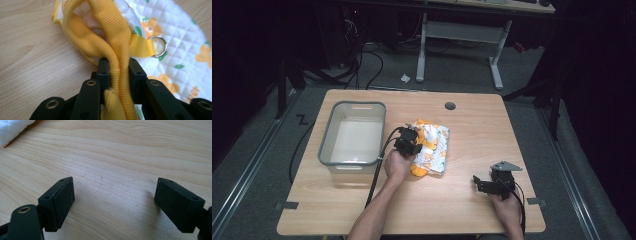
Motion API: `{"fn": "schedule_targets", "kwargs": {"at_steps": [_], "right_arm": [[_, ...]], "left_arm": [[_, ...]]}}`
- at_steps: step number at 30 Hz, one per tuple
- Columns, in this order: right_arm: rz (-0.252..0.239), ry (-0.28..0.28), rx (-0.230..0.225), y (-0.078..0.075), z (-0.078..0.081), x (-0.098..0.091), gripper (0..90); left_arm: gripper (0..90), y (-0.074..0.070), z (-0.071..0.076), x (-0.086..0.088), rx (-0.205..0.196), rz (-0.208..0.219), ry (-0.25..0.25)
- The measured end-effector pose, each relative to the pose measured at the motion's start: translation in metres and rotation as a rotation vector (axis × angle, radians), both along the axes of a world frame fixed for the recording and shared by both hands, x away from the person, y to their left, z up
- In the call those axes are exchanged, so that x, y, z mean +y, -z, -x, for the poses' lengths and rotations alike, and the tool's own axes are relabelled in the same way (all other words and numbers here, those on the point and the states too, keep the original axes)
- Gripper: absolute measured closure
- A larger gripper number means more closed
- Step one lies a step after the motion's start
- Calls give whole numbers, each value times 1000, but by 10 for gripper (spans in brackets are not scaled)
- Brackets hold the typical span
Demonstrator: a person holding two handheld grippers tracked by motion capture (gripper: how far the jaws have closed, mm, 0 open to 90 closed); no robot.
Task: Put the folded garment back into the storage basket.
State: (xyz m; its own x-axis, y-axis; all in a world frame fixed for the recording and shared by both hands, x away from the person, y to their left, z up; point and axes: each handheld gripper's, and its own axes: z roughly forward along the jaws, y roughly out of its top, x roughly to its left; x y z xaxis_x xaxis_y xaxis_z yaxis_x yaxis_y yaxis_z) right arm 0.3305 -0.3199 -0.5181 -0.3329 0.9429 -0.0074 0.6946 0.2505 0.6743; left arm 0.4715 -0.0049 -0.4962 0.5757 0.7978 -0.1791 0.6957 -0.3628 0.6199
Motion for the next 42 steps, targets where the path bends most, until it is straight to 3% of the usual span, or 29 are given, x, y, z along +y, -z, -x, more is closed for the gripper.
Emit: {"fn": "schedule_targets", "kwargs": {"at_steps": [7,18,22,27,33,39,42], "right_arm": [[0,0,0,0,0,0,165],[0,0,-1,0,0,0,165],[1,0,-2,0,0,0,165],[1,0,-2,0,0,0,165],[1,0,-2,0,0,0,165],[0,0,-2,0,0,0,165],[1,0,-2,0,0,0,165]], "left_arm": [[755,-23,10,6,-64,79,23],[757,-48,21,19,-114,162,47],[757,-57,23,24,-104,220,65],[757,-69,29,29,-132,242,77],[757,-78,31,40,-137,283,73],[757,-89,29,46,-159,272,76],[757,-94,30,52,-166,287,67]]}}
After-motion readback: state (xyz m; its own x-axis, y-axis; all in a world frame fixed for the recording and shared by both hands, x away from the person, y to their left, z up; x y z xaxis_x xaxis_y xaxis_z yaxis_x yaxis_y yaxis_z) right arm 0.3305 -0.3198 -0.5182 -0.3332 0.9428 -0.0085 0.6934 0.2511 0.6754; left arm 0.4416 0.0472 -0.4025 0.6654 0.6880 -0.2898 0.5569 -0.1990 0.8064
